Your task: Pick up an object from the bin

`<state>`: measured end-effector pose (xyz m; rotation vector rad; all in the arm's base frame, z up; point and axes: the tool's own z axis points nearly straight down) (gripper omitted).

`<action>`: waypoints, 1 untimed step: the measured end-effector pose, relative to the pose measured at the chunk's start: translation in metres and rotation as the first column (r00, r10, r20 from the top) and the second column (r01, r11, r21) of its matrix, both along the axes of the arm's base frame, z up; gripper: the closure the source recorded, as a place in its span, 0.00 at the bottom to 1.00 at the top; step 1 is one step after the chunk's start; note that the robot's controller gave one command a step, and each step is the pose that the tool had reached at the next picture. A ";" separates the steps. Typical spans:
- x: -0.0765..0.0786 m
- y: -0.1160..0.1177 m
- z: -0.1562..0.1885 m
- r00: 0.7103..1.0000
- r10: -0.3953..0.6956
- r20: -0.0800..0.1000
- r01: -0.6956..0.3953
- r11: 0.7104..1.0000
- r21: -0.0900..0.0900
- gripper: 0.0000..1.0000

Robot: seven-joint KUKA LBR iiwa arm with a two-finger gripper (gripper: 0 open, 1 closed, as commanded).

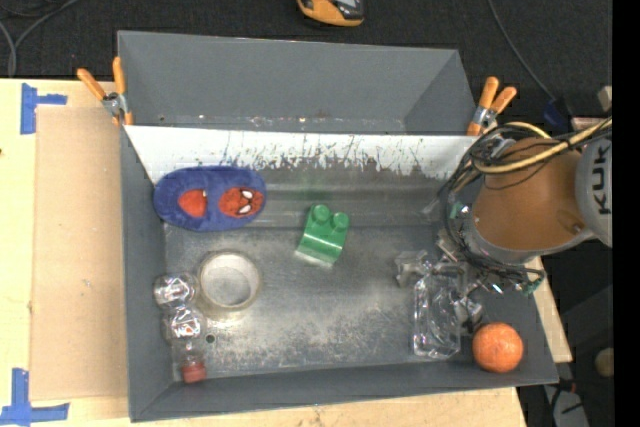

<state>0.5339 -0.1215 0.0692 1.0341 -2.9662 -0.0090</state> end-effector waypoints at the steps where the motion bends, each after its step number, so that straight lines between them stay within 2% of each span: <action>1: 0.015 -0.012 0.002 0.935 0.355 0.010 -0.355 0.935 0.021 1.00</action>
Offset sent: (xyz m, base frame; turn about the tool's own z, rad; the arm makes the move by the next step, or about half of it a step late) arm 0.0000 0.0000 0.0000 0.0000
